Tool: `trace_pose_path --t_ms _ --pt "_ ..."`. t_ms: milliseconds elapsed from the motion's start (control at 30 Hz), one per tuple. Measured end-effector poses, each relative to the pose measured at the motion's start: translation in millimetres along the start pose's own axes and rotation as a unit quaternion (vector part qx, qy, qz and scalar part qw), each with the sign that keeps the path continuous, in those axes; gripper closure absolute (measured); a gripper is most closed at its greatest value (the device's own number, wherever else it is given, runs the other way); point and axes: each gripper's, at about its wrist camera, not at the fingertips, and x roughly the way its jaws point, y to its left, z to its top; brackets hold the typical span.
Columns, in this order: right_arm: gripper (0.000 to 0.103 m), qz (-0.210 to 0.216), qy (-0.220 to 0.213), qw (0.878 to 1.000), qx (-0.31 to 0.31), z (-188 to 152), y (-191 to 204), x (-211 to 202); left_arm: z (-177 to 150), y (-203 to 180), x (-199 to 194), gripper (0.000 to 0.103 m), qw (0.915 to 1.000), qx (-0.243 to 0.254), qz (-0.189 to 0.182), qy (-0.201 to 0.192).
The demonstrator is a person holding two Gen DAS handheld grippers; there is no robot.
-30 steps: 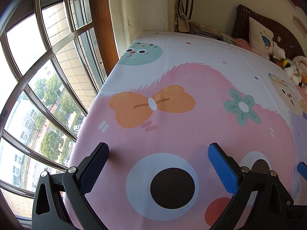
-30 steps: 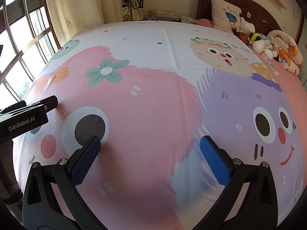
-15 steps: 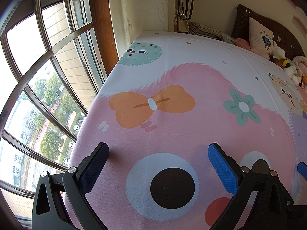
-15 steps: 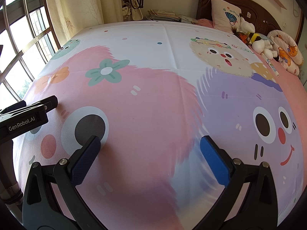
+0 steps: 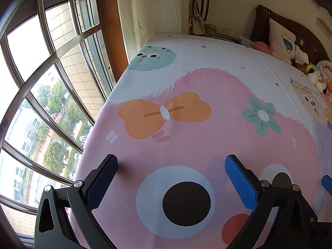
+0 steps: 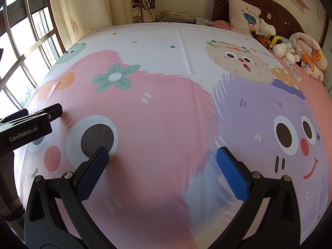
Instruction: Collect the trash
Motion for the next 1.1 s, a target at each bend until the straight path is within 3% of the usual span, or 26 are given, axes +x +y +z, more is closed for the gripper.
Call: trace_pose_path --t_ms 1100 --pt "0.0 0.0 0.0 1.0 0.0 -2.3 -0.2 0.9 0.2 0.1 0.2 0.001 1.0 0.0 0.0 0.0"
